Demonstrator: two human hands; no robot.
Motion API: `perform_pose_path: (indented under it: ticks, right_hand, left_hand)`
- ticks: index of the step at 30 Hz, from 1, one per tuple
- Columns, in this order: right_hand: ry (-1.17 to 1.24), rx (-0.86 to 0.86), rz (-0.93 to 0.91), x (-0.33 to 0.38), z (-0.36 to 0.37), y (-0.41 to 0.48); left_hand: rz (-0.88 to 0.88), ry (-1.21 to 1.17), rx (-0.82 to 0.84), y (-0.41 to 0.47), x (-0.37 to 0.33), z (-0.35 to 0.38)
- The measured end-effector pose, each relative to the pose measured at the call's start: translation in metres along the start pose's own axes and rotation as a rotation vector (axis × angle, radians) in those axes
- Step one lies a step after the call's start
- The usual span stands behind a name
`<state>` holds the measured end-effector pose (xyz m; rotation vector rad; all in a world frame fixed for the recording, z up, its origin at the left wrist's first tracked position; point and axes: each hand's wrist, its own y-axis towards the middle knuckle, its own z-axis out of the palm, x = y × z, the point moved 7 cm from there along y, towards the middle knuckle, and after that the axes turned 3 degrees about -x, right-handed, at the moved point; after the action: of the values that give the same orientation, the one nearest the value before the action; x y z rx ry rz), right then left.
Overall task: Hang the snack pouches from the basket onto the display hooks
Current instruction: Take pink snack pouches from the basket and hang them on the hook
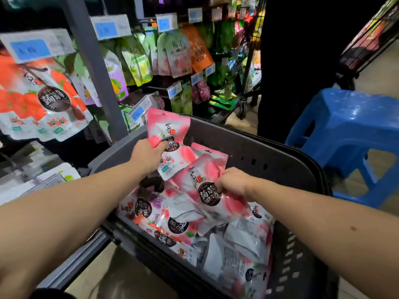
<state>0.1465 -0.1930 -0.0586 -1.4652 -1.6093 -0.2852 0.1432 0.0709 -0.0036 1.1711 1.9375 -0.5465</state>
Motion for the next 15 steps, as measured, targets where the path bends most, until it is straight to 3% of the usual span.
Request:
perform_pose_path:
  ticks: [6,11,15]
  right_hand:
    - [0.442,0.014,0.035,0.02,-0.024,-0.013]
    - [0.624,0.073,0.001,0.064,-0.03,-0.033]
    - [0.722,-0.017,-0.088,0.125,-0.035,-0.059]
  left_hand:
    - [-0.007,0.013,-0.19,-0.015,-0.025,-0.057]
    - [0.025,0.005,-0.174,-0.035,-0.038,-0.098]
    - [0.006,0.019,-0.157,-0.062,-0.045,-0.129]
